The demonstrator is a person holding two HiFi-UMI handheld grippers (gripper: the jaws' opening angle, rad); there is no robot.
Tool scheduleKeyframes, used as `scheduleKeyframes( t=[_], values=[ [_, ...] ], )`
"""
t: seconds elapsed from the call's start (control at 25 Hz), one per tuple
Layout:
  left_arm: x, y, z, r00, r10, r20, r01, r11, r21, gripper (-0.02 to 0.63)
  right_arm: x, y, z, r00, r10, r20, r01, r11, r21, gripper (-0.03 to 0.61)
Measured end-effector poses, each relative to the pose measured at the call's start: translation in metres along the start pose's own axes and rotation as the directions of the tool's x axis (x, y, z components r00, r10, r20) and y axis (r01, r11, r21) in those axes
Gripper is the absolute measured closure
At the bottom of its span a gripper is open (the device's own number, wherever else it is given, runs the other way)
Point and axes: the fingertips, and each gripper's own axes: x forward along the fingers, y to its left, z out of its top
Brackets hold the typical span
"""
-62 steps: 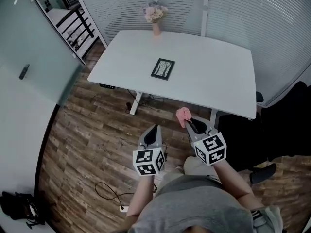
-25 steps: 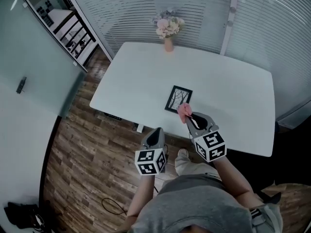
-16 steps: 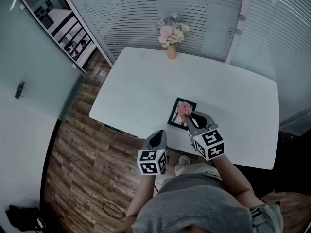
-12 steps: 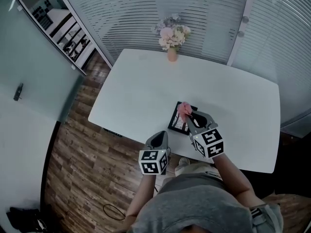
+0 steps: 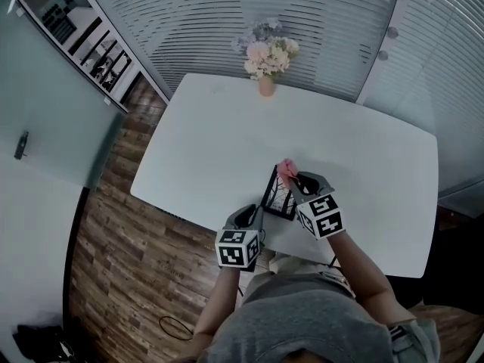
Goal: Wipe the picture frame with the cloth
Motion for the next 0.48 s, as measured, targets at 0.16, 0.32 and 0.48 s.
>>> scheduleKeyframes(
  t=[0.16, 0.32, 0.48],
  values=[
    [0.01, 0.003, -0.008, 0.999, -0.016, -0.047, 0.017, 1.0, 0.009, 0.54, 0.018, -0.009, -0.011, 0.999, -0.007, -0.044, 0.007, 1.0, -0.014, 0.538],
    [0.017, 0.004, -0.014, 0.996, -0.037, -0.081, 0.038, 0.999, 0.015, 0.516, 0.033, -0.015, -0.019, 0.996, -0.019, -0.082, 0.015, 0.999, -0.046, 0.538],
    [0.024, 0.006, -0.022, 0.993, -0.053, -0.11, 0.054, 0.998, 0.01, 0.503, 0.046, -0.02, -0.028, 0.992, -0.03, -0.12, 0.021, 0.997, -0.077, 0.538]
  ],
)
